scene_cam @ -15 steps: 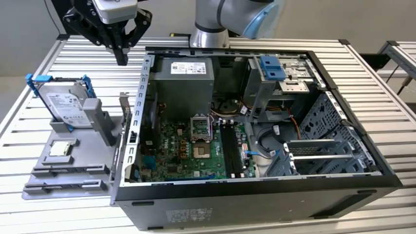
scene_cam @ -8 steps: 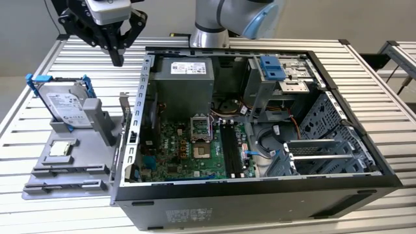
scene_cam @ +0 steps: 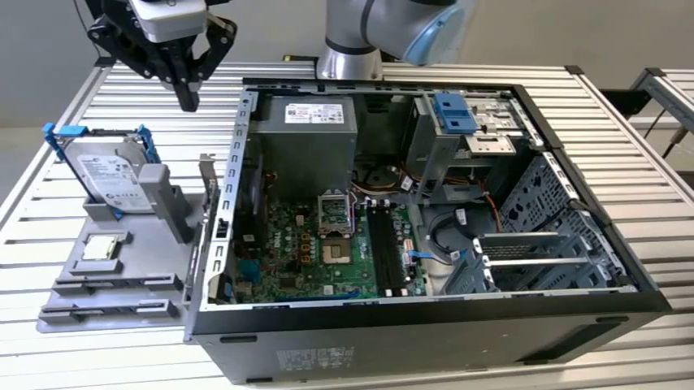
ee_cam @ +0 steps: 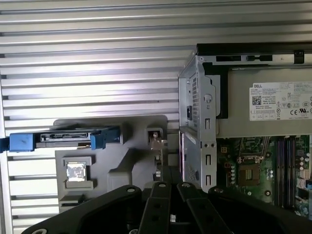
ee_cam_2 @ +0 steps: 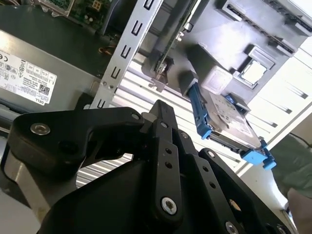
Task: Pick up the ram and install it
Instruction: 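Reach for the ram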
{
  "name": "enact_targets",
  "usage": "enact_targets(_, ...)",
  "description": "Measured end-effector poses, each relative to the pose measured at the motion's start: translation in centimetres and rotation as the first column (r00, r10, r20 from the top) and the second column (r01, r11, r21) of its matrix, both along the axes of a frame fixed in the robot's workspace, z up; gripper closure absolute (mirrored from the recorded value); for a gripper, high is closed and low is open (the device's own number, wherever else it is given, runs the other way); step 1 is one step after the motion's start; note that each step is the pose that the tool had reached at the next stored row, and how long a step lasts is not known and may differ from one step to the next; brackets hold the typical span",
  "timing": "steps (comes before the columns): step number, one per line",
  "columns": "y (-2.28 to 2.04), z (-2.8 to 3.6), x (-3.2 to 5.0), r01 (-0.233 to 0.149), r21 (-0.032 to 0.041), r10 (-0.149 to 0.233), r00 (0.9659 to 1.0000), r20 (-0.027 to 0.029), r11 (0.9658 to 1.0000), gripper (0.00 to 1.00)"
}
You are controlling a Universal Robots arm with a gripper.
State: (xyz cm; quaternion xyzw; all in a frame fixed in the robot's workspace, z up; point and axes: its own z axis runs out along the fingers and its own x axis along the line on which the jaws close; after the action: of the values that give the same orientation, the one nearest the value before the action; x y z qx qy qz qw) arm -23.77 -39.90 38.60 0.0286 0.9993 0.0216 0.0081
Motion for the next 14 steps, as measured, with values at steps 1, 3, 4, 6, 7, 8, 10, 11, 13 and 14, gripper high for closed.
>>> enact_targets(1,0.0,0.0,-0.15,0.0,0.0,0.0,1.0,0.0,1.0,1.0)
enact_targets(3,-0.01,-0.01,-0.5,0.0,0.0,0.0,1.0,0.0,1.0,1.0)
enact_targets(4,-0.01,-0.02,-0.65,0.0,-0.0001,0.0,1.0,0.0,1.0,1.0)
enact_targets(6,-0.01,-0.06,-0.94,0.0,0.0,0.0,1.0,0.0,1.0,1.0)
enact_targets(7,-0.01,-0.08,-1.07,0.0,0.0,0.0,1.0,0.0,1.0,1.0)
enact_targets(8,-0.01,-0.1,-1.17,0.0,0.0,0.0,1.0,0.0,1.0,1.0)
enact_targets(10,-0.02,-0.14,-1.65,-0.001,-0.0007,0.001,1.0,0.0,1.0,1.0)
enact_targets(11,-0.01,-0.15,-1.79,-0.001,-0.0011,0.001,1.0,-0.0001,1.0,1.0)
enact_targets(13,-0.01,-0.2,-2.49,-0.001,-0.0013,0.001,1.0,0.0,1.0,1.0)
enact_targets(14,-0.01,-0.21,-2.75,-0.002,-0.0014,0.002,1.0,0.0,1.0,1.0)
